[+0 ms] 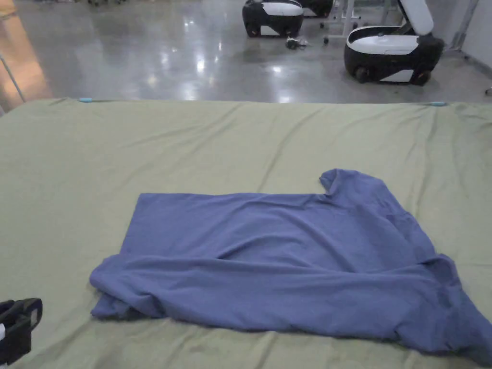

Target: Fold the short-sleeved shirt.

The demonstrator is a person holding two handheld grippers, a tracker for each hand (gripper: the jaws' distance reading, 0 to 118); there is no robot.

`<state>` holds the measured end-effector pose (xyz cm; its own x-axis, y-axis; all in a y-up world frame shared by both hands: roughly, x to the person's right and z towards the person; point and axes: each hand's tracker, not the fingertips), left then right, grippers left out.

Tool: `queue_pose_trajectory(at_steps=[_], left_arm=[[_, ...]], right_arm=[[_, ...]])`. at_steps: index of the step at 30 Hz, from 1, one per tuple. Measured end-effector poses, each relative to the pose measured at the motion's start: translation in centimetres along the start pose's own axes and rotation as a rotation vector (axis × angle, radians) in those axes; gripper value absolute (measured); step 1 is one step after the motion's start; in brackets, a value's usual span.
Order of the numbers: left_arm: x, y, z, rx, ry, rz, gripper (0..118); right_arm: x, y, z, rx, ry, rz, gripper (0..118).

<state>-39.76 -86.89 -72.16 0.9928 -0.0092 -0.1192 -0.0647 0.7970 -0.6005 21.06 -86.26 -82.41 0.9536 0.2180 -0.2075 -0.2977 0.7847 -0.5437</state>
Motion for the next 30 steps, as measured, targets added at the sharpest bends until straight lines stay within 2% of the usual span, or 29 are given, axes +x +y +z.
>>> queue_pose_trajectory(at_steps=[2, 3, 6, 7, 8, 9, 10, 16, 17, 18, 20, 22, 25, 28, 29, 30], left_arm=[[0.6, -0.9, -0.1, -0.060, -0.103, 0.011, 0], [1.1, -1.2, -0.5, -0.077, -0.124, 0.020, 0], [2.3, -1.4, -2.6, -0.070, -0.091, -0.014, 1], [1.9, -1.0, -4.2, -0.075, -0.088, -0.012, 13], [1.9, -0.6, -5.4, -0.073, -0.072, 0.004, 43], [1.9, -0.3, -6.7, -0.075, -0.073, 0.014, 88], [2.0, 0.2, -8.1, -0.100, -0.071, 0.020, 98], [2.9, 1.2, -14.8, -0.196, -0.036, 0.008, 94], [3.1, 1.2, -15.7, -0.242, -0.086, 0.022, 83], [3.4, 1.2, -16.0, -0.259, -0.115, 0.034, 47], [4.7, 1.5, -15.6, -0.175, -0.072, -0.014, 8], [5.9, 1.5, -15.4, -0.188, -0.061, -0.097, 6], [5.6, 1.3, -14.9, -0.188, -0.091, -0.108, 6], [3.9, 1.2, -13.9, -0.181, -0.095, -0.054, 6], [3.3, 1.2, -13.7, -0.182, -0.114, -0.018, 6], [3.0, 1.1, -13.6, -0.186, -0.133, 0.001, 6]], right_arm=[[-1.8, -0.1, 1.5, 0.001, 0.069, 0.025, 0], [-2.4, -0.3, 2.0, 0.006, 0.062, 0.027, 0], [-3.6, -0.7, 3.1, 0.005, 0.100, 0.036, 0], [-4.0, -0.6, 3.4, 0.002, 0.111, 0.037, 0], [-4.4, -0.6, 3.7, 0.002, 0.117, 0.040, 0], [-4.8, -0.5, 3.9, -0.001, 0.121, 0.043, 0], [-4.7, -0.7, 4.0, 0.000, 0.124, 0.046, 0], [-5.3, -0.5, 4.5, -0.008, 0.137, 0.055, 0], [-5.4, -0.5, 4.4, -0.012, 0.137, 0.053, 0], [-5.0, -0.9, 4.2, -0.016, 0.135, 0.054, 0], [-4.9, -1.0, 3.7, -0.028, 0.125, 0.063, 0], [-4.6, -1.4, 3.0, -0.047, 0.125, 0.063, 0], [-4.0, -1.9, 1.7, -0.064, 0.132, 0.037, 0], [-3.0, -2.2, -0.2, -0.096, 0.108, -0.058, 3], [-2.4, -2.3, -1.2, -0.110, 0.125, -0.103, 18], [-1.9, -2.3, -2.2, -0.125, 0.144, -0.138, 58]])
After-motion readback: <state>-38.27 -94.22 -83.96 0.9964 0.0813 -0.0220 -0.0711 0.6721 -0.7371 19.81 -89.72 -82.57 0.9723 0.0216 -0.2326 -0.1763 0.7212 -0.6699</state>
